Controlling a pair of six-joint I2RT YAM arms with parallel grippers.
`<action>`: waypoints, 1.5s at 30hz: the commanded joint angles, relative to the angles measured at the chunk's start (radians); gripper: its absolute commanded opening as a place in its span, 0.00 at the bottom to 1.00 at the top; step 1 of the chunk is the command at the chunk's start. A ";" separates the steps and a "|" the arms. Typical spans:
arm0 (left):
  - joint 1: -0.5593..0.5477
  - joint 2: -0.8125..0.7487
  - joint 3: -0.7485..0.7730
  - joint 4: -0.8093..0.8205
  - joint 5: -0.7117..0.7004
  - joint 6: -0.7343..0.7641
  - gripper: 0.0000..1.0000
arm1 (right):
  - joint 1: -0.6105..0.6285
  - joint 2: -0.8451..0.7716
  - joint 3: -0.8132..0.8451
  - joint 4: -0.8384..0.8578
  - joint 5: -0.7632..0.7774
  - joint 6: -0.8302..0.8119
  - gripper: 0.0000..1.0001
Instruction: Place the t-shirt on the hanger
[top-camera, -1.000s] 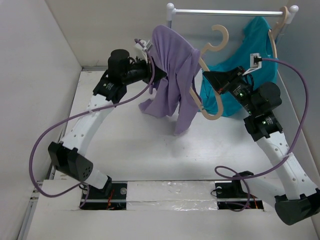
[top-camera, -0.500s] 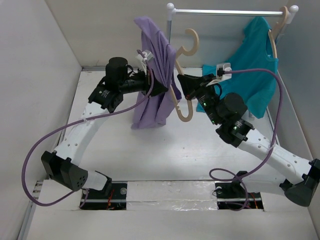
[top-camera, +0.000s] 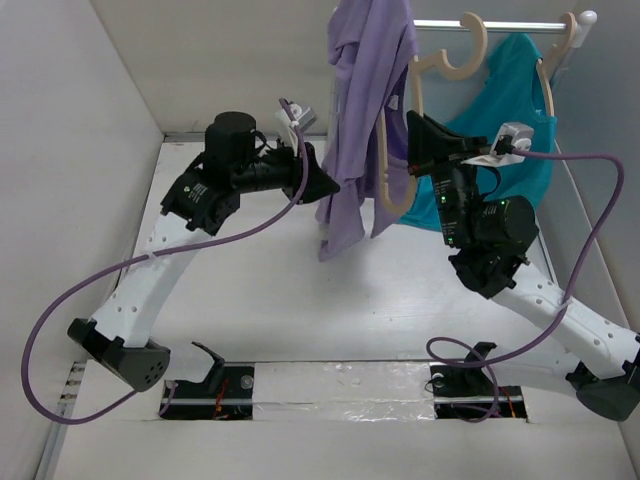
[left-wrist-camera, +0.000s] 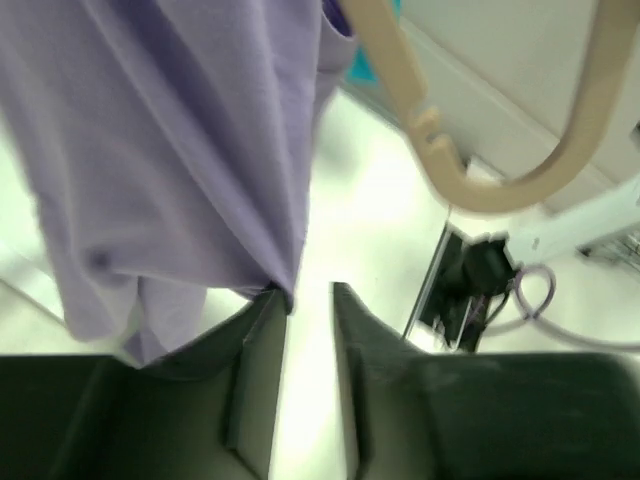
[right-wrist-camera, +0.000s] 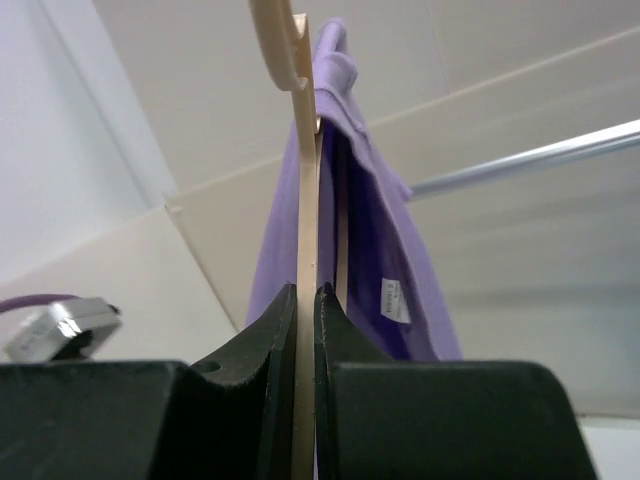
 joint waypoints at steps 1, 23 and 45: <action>-0.009 -0.016 0.150 -0.015 -0.112 -0.004 0.25 | -0.020 -0.006 0.075 0.172 -0.030 0.049 0.00; -0.285 0.369 0.745 0.034 -0.807 0.132 0.70 | -0.078 -0.143 0.080 -0.247 -0.151 0.243 0.00; -0.294 0.371 0.750 0.069 -0.475 0.108 0.00 | -0.142 -0.110 0.043 -0.290 -0.294 0.382 0.00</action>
